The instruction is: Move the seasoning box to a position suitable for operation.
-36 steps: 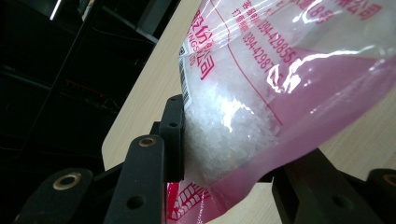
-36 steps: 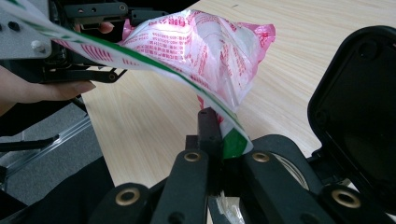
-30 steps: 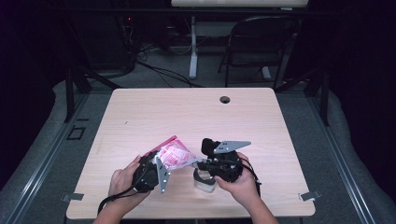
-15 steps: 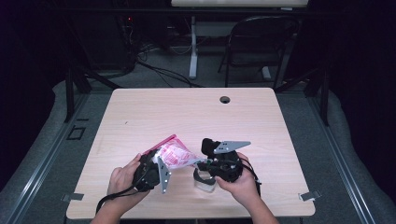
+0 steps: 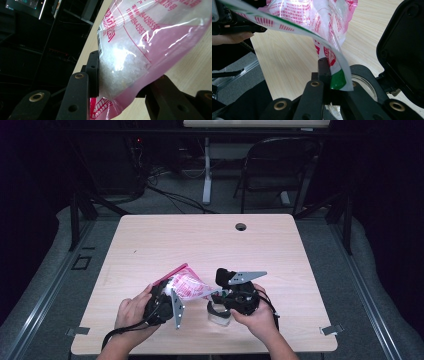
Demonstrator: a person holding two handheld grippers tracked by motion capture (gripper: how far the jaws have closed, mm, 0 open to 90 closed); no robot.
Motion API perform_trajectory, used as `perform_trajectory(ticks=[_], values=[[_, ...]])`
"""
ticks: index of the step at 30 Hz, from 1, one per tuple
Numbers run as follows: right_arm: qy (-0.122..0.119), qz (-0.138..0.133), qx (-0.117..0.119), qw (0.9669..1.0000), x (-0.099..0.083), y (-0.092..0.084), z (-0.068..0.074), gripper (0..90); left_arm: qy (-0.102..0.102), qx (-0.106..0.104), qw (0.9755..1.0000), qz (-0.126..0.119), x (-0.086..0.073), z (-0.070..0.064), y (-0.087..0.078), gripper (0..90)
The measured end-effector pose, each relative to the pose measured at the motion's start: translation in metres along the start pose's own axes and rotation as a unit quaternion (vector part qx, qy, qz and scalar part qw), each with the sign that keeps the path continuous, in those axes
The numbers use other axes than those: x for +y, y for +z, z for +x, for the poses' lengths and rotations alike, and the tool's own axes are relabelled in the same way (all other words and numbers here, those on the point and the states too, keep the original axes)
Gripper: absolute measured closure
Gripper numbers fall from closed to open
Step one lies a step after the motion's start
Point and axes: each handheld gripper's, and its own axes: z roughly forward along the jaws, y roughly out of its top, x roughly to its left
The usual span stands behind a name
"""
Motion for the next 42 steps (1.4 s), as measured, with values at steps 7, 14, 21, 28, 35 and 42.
perform_trajectory(ticks=[7,14,21,28,35,42], values=[[0.0,-0.005,0.001,1.0,-0.001,-0.002,-0.002,90.0,0.008,0.006,0.9999,-0.002,0.002,0.0,-0.001,66.4],[0.0,-0.016,-0.004,0.9999,-0.002,-0.003,0.0,90.0,0.015,0.016,0.9997,-0.005,0.004,0.0,-0.003,66.5],[0.0,-0.024,-0.007,0.9997,-0.007,-0.006,-0.002,89.9,0.03,0.024,0.9992,-0.011,0.008,-0.002,-0.004,66.6],[0.002,-0.026,-0.016,0.9995,-0.014,-0.007,-0.002,89.9,0.047,0.027,0.9984,-0.014,0.011,-0.005,-0.003,66.6],[0.0,-0.023,-0.022,0.9995,-0.019,-0.009,-0.002,89.9,0.06,0.03,0.9975,-0.02,0.014,-0.008,-0.002,66.7],[0.002,-0.021,-0.024,0.9995,-0.023,-0.01,-0.003,90.0,0.073,0.036,0.9963,-0.028,0.016,-0.01,-0.001,66.7]])
